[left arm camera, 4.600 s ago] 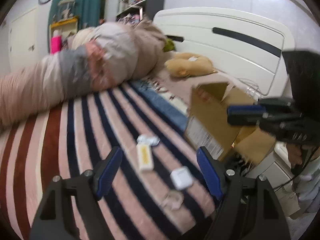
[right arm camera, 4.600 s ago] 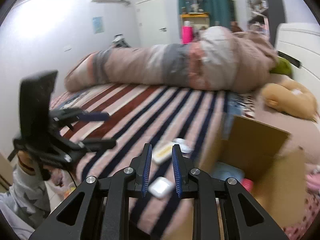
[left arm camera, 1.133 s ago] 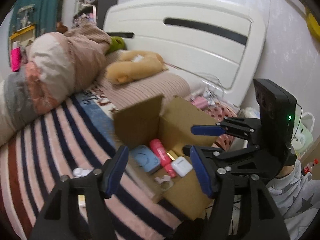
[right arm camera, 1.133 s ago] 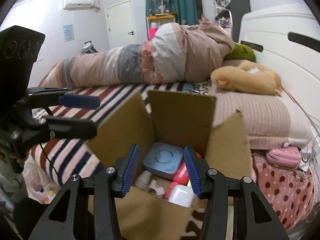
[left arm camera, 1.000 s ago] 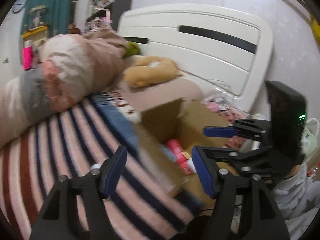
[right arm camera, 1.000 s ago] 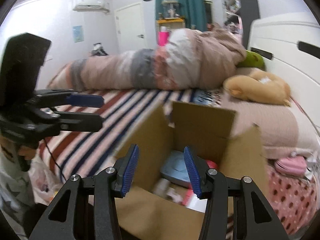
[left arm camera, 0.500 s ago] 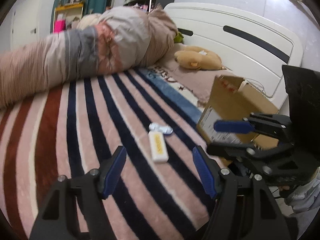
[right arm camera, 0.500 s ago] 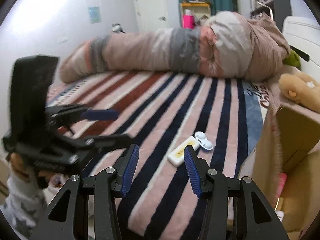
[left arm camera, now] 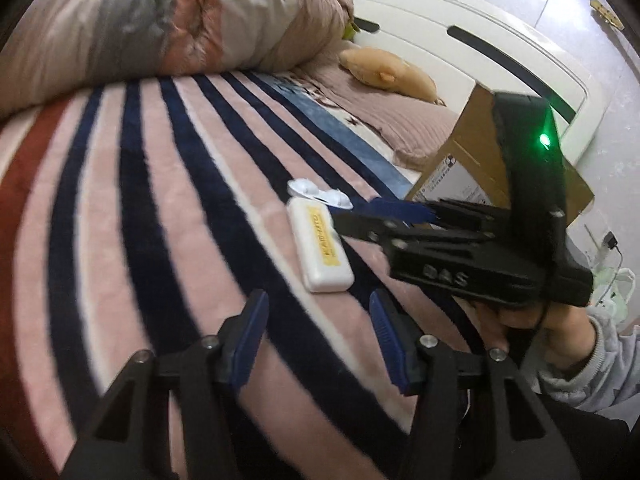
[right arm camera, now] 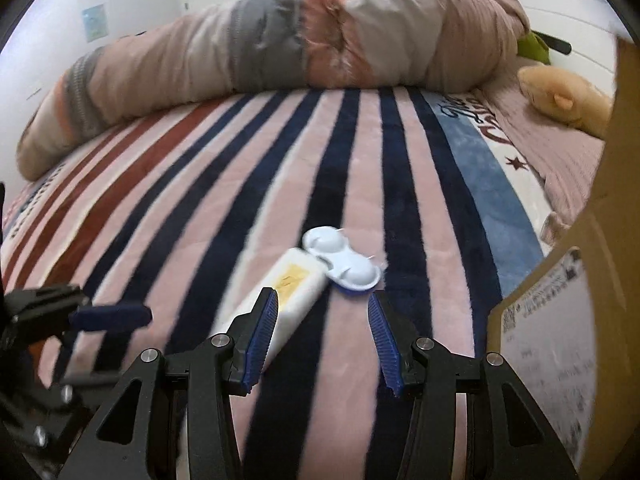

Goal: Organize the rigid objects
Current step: 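Grasp the white KATO-KATO box with the left gripper while the right gripper grasps the contact-lens case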

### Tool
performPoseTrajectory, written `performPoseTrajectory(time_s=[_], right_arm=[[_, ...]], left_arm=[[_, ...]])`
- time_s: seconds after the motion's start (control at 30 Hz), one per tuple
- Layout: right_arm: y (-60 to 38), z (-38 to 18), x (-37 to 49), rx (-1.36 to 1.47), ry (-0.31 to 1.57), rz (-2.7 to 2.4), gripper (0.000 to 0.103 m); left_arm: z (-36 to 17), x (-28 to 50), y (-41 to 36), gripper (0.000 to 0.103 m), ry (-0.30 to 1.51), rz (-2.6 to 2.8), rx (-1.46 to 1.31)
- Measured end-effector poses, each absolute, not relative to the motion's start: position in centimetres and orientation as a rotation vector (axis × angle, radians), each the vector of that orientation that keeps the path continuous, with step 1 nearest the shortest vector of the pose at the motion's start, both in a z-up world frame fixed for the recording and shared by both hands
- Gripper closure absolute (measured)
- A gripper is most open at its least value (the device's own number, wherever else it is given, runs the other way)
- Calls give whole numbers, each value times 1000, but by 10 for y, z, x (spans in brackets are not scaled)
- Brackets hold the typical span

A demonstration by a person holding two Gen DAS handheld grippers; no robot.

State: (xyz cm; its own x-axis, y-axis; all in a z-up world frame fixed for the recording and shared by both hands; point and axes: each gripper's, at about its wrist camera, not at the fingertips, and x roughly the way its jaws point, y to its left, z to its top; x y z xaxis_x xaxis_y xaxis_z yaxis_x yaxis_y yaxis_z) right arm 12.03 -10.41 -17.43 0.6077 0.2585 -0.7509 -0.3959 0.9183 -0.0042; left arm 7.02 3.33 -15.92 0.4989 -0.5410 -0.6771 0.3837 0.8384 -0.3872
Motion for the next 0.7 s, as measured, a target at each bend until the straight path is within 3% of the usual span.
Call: performPoseTrajectory(time_s=[0.3, 0.33, 0.53, 0.57, 0.7], right_arm=[[-114, -187, 153, -201, 814, 349, 59], [-114, -189, 158, -190, 830, 359, 59], [-113, -190, 167, -174, 842, 406, 55], [-111, -191, 168, -181, 843, 412, 53], [-104, -195, 177, -210, 849, 425, 52]], left_arm=[[-176, 107, 0, 54, 915, -551, -193], [-176, 109, -1, 63, 918, -524, -185], [-174, 108, 18, 73, 912, -483, -220], [-173, 105, 23, 80, 911, -473, -218], [-166, 97, 34, 88, 903, -444, -198]])
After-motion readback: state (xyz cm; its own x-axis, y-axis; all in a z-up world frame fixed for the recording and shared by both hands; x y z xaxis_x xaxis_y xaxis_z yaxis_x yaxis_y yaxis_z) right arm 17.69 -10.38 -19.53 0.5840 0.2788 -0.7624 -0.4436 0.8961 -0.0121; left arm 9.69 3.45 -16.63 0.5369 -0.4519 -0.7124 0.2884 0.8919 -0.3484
